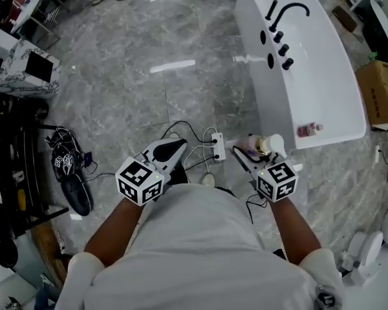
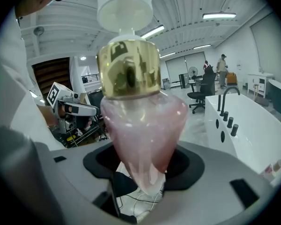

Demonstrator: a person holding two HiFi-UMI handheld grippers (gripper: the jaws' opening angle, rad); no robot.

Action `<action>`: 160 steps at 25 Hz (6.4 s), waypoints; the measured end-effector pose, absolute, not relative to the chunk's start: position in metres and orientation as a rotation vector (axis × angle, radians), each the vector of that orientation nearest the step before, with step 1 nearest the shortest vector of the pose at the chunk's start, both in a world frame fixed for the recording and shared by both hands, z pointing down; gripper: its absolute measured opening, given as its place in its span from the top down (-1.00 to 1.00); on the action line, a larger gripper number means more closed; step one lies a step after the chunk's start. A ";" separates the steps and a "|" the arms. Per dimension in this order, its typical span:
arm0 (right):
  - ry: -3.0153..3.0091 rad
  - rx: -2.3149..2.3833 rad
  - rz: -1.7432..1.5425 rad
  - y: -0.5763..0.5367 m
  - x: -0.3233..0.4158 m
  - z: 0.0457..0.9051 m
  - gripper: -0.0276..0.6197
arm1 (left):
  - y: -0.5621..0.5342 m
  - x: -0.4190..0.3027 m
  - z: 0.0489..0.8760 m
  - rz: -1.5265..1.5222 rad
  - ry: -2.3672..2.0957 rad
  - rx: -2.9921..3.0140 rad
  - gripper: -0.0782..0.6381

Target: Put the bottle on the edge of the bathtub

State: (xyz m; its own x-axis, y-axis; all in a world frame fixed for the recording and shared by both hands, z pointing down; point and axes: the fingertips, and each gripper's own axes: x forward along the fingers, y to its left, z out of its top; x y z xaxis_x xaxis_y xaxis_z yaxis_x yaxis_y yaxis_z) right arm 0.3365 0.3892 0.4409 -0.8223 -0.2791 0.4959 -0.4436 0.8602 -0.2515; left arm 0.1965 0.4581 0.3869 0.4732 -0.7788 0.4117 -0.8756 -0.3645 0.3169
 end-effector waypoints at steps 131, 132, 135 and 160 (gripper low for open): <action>-2.213 1.605 0.576 -0.488 0.139 0.596 0.61 | -0.214 -0.090 0.423 0.317 -0.922 2.365 0.72; -2.232 1.591 0.571 -0.475 0.133 0.588 0.68 | -0.209 -0.091 0.421 0.312 -0.920 2.376 0.72; -2.284 1.555 0.573 -0.437 0.119 0.564 0.79 | -0.193 -0.095 0.412 0.300 -0.921 2.407 0.72; -2.558 1.026 0.472 -0.102 -0.011 0.427 0.89 | -0.048 -0.161 0.375 0.250 -0.967 2.491 0.72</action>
